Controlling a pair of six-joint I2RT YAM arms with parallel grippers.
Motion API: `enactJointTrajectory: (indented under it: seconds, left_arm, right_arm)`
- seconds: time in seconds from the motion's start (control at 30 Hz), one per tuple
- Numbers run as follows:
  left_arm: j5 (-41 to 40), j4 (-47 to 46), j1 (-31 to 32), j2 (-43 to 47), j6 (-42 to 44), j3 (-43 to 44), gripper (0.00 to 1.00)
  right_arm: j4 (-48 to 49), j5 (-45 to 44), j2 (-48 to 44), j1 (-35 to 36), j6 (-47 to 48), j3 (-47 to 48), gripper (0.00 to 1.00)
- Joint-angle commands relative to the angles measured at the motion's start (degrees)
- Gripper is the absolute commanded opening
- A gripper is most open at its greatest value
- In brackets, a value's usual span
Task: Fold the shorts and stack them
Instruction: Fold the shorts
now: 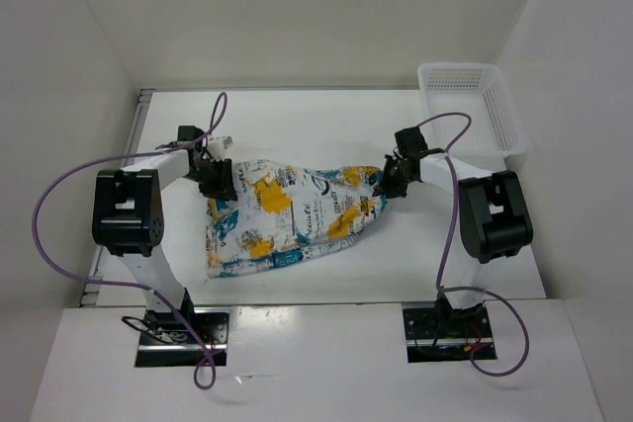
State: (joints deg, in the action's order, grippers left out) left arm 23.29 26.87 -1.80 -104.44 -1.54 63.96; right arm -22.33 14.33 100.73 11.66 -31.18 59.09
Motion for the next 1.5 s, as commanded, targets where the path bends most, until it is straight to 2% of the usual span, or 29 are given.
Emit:
enactJointTrajectory:
  seconds: [0.0, 0.13, 0.27, 0.4, 0.53, 0.57, 0.67, 0.7, 0.73, 0.8, 0.9, 1.07, 1.23, 1.47]
  left_arm:
    - [0.26, -0.42, 1.71, -1.11, 1.54, 2.30, 0.40]
    - [1.40, -0.42, 4.70, -1.72, 1.54, 4.94, 0.42]
    - [2.81, 0.11, 6.64, -2.43, 1.54, 9.06, 0.45]
    - [4.31, 2.30, 7.16, -2.96, 1.54, 13.02, 0.45]
    - [4.84, 4.24, 7.16, -3.49, 1.54, 14.87, 0.45]
    - [5.45, 4.24, 7.16, -2.96, 1.54, 14.87, 0.46]
    - [5.45, 4.76, 7.16, -2.44, 1.54, 14.26, 0.46]
    - [5.45, 4.77, 7.16, -2.43, 1.54, 14.26, 0.46]
    - [5.45, 4.77, 7.16, -2.43, 1.54, 14.26, 0.46]
    - [5.98, 4.77, 7.16, -2.43, 1.54, 14.26, 0.46]
    - [5.98, 5.29, 7.16, -1.90, 1.54, 14.26, 0.46]
    - [5.98, 5.82, 7.16, -1.90, 1.54, 14.26, 0.46]
    - [6.51, 5.82, 7.16, -1.90, 1.54, 14.26, 0.47]
    - [6.51, 6.35, 7.16, -2.43, 1.54, 14.78, 0.47]
  right_arm:
    - [-3.67, -9.74, -7.55, -0.94, -2.13, -0.29, 0.00]
    - [-8.24, -18.17, -12.56, -1.55, -2.66, 1.20, 0.00]
    - [-11.94, -22.92, -15.12, -2.17, -1.96, 3.92, 0.00]
    - [-13.27, -25.66, -15.65, -2.17, -1.34, 6.74, 0.00]
    - [-13.97, -24.00, -13.73, -2.78, -0.73, 7.44, 0.00]
    - [-13.97, -21.91, -13.19, -2.78, -1.33, 6.92, 0.11]
    - [-14.50, -19.44, -11.43, -2.78, -1.34, 6.92, 0.26]
    - [-14.50, -19.43, -10.73, -2.78, -1.34, 6.92, 0.66]
    - [-14.50, -19.42, -9.68, -2.78, -2.04, 6.92, 0.81]
    - [-15.91, -20.65, -9.06, -3.39, -3.79, 6.92, 0.97]
    - [-14.69, -18.92, -11.07, -5.76, -6.16, 4.46, 0.99]
    - [-9.94, -9.51, -17.40, -12.79, -8.02, -2.92, 0.89]
    - [-6.60, -2.48, -17.58, -13.42, -9.69, -7.49, 0.88]
    - [2.10, 2.46, -16.35, -13.42, -15.48, -13.47, 0.86]
